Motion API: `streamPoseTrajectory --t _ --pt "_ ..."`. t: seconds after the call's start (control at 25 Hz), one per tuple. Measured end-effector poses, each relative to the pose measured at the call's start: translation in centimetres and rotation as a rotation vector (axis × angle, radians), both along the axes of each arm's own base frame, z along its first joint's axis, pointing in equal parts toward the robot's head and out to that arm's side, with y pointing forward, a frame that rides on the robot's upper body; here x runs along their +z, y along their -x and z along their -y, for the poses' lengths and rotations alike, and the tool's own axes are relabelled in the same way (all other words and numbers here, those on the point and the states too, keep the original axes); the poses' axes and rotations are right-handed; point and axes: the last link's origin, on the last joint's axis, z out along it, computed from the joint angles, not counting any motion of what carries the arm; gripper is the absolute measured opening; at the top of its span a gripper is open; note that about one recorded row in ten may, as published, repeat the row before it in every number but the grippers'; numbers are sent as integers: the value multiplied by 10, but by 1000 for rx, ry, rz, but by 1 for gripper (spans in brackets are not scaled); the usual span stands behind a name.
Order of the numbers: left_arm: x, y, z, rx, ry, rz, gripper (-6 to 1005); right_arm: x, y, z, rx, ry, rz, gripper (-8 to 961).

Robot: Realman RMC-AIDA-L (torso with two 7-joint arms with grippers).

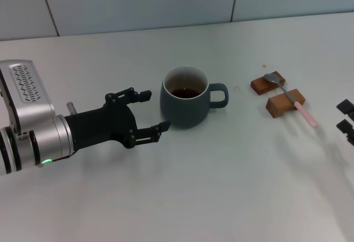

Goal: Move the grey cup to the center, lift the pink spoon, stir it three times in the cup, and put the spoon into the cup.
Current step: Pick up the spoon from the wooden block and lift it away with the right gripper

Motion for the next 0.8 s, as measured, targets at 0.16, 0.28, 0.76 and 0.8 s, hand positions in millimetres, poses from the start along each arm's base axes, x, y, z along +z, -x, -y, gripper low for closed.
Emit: streamPoseTrajectory --t 0.16,0.28,0.76,0.8 --pt "-1 0 1 0 0 0 813 -7 1 -4 -9 27 -1 842" --pt "-2 0 1 -2 2 -3 813 -12 2 -7 -20 49 -20 842" --pt "-6 -3 3 -15 10 -6 813 -16 1 -10 -82 82 -123 841" --pt "-7 -3 3 -16 10 -6 813 -17 1 -11 -81 82 -125 841"
